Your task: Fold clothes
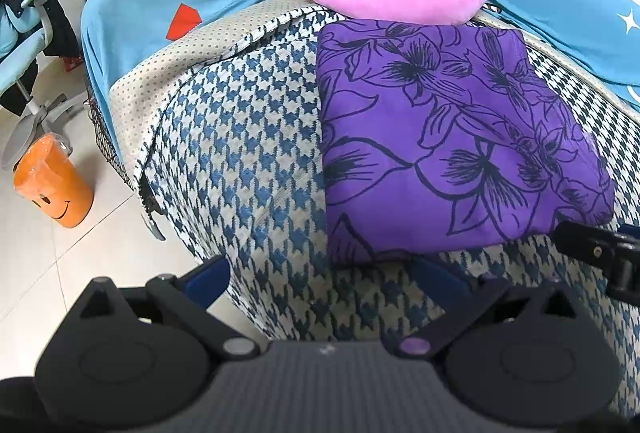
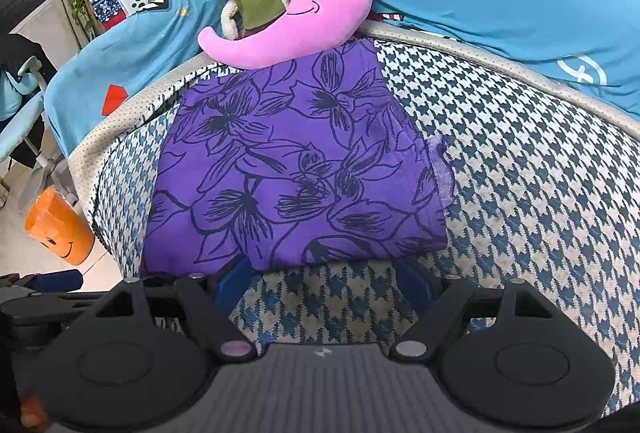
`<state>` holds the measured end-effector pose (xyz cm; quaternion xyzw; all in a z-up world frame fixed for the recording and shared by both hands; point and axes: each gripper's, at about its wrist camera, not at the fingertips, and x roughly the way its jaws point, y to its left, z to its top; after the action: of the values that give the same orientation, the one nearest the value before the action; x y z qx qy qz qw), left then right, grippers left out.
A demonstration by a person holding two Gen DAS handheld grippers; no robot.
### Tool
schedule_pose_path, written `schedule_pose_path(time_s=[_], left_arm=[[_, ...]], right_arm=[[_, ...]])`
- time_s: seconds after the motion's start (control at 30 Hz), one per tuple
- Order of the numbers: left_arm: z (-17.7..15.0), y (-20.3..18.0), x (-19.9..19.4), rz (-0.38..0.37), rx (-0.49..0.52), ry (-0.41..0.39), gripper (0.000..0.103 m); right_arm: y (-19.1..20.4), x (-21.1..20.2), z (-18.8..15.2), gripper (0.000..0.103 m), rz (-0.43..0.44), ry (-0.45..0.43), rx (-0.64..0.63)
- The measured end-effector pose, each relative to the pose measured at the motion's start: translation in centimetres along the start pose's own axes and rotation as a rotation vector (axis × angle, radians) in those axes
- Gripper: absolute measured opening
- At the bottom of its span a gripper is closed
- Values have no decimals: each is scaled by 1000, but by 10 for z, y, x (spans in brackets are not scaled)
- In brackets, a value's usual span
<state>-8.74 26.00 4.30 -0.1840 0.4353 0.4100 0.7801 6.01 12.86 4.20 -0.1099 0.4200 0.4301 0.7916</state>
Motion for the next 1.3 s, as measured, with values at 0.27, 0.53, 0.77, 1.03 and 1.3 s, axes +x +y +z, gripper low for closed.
schedule_pose_path(time_s=[0.27,0.53,0.77,1.03,1.3], left_arm=[[1,4,-1,3,-8,-1,103],[-6,5,-6,5,-18,3,103],[-17,-2,-18,10,-15,-4,103],[-32,-10,-30,4,-7,12,103],[-36,-7,-40,11,-7,7,103]], right_arm=[[3,-2,-1,80,18,0,-4],[6,-5,-4,80,10,5,-22],[0,-11,-5,80,4,-7,-3],[1,-18,-7,80,6,-18,-18],[4,-24,-6,80,20,-31,-28]])
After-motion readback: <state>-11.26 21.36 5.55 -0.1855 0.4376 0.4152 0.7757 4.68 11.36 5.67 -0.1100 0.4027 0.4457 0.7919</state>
